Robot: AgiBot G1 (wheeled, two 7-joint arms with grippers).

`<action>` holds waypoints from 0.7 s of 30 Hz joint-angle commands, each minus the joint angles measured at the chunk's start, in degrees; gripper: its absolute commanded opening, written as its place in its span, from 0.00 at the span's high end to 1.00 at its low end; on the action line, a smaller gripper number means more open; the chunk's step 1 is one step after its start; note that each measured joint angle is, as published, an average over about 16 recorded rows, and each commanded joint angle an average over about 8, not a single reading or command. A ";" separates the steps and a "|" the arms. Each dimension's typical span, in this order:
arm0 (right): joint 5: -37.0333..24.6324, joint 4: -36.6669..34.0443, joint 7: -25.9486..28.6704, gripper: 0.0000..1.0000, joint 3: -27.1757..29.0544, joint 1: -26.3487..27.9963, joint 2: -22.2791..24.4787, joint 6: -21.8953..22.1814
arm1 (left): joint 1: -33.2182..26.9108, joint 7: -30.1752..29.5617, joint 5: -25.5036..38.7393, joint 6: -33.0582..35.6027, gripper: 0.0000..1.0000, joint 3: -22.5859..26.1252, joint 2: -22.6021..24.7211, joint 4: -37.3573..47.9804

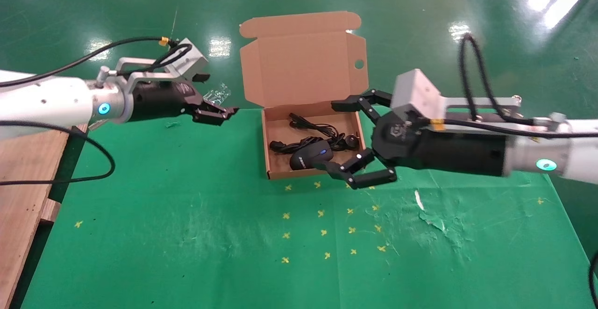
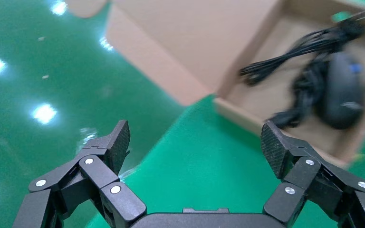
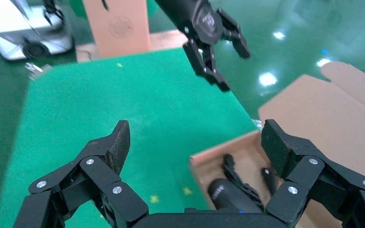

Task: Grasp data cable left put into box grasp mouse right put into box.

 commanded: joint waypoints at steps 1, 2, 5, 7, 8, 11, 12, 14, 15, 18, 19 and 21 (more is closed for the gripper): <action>1.96 1.04 0.39 0.00 0.66 -1.10 1.18 -0.77 | 1.14 0.67 -2.60 1.39 0.00 -0.79 -1.06 -1.21; 2.96 1.57 0.59 0.00 1.00 -1.67 1.78 -1.15 | 1.72 1.01 -3.92 2.10 0.00 -1.19 -1.61 -1.82; 5.92 3.13 1.17 0.00 1.99 -3.33 3.55 -2.31 | 3.44 2.01 -7.84 4.21 0.00 -2.37 -3.21 -3.64; 7.87 4.17 1.56 0.00 2.65 -4.43 4.73 -3.07 | 4.58 2.68 -10.43 5.60 0.00 -3.16 -4.27 -4.85; 8.87 4.69 1.75 0.00 2.98 -4.99 5.32 -3.46 | 5.16 3.02 -11.75 6.30 0.00 -3.55 -4.81 -5.46; 11.82 6.26 2.34 0.00 3.98 -6.66 7.10 -4.61 | 6.87 4.02 -15.67 8.41 0.00 -4.74 -6.41 -7.28; 12.82 6.78 2.54 0.00 4.31 -7.22 7.70 -5.00 | 7.45 4.36 -16.99 9.11 0.00 -5.14 -6.95 -7.89; 14.78 7.82 2.93 0.00 4.98 -8.32 8.88 -5.77 | 8.60 5.03 -19.60 10.51 0.00 -5.93 -8.02 -9.10; 15.78 8.35 3.12 0.00 5.31 -8.89 9.48 -6.16 | 9.18 5.37 -20.92 11.22 0.00 -6.33 -8.56 -9.72; 18.74 9.92 3.71 0.00 6.31 -10.55 11.26 -7.31 | 10.90 6.38 -24.85 13.33 0.00 -7.51 -10.17 -11.54; 19.70 10.43 3.90 0.00 6.63 -11.10 11.83 -7.69 | 11.46 6.71 -26.12 14.01 0.00 -7.90 -10.69 -12.13; 21.69 11.48 4.29 0.00 7.30 -12.21 13.03 -8.47 | 12.61 7.38 -28.75 15.42 0.00 -8.70 -11.77 -13.36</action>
